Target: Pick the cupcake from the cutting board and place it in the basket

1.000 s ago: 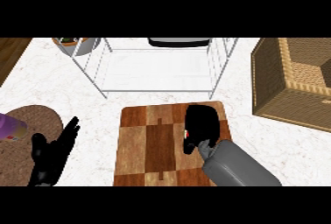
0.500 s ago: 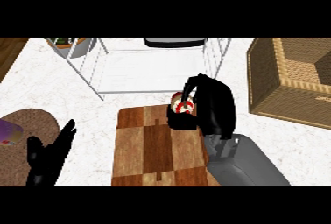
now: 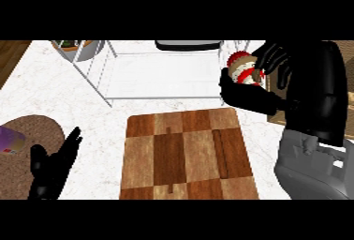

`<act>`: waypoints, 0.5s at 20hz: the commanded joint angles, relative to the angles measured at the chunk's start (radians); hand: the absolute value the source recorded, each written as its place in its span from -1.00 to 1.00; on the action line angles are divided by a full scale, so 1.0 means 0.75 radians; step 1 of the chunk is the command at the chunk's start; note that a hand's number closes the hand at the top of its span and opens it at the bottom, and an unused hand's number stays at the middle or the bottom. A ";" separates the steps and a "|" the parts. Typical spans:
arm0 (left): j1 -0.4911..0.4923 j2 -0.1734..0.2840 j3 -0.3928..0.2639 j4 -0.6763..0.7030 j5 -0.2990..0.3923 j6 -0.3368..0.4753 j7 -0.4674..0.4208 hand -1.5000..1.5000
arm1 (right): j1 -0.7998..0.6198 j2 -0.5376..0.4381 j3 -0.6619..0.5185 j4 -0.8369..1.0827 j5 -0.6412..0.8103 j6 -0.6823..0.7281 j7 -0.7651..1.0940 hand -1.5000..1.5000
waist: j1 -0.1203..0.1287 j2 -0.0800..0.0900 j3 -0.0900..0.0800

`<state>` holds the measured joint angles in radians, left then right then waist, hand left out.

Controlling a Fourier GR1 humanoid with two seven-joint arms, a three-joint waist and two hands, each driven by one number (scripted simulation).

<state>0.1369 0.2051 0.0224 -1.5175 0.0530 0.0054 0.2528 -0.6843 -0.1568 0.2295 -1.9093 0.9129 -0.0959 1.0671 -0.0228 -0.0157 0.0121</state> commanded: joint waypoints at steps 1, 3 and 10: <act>0.078 0.001 0.009 0.125 0.029 -0.055 -0.016 0.00 | -0.156 -0.099 -0.239 -0.011 -0.072 0.159 0.134 1.00 | 0.018 0.017 -0.019; 0.039 -0.030 -0.020 0.094 -0.006 -0.008 0.028 0.00 | -0.203 -0.119 -0.287 -0.017 -0.070 0.194 0.167 1.00 | 0.017 0.016 -0.018; 0.057 -0.026 -0.019 0.092 -0.015 -0.016 0.034 0.00 | -0.290 -0.261 -0.497 0.159 -0.198 0.260 0.075 1.00 | 0.035 0.021 -0.017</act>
<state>0.1323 0.2000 0.0214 -1.5180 0.0522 -0.0080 0.2426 -0.8442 -0.3147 -0.0805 -1.8579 0.7950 0.0383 1.0628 -0.0071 -0.0106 0.0107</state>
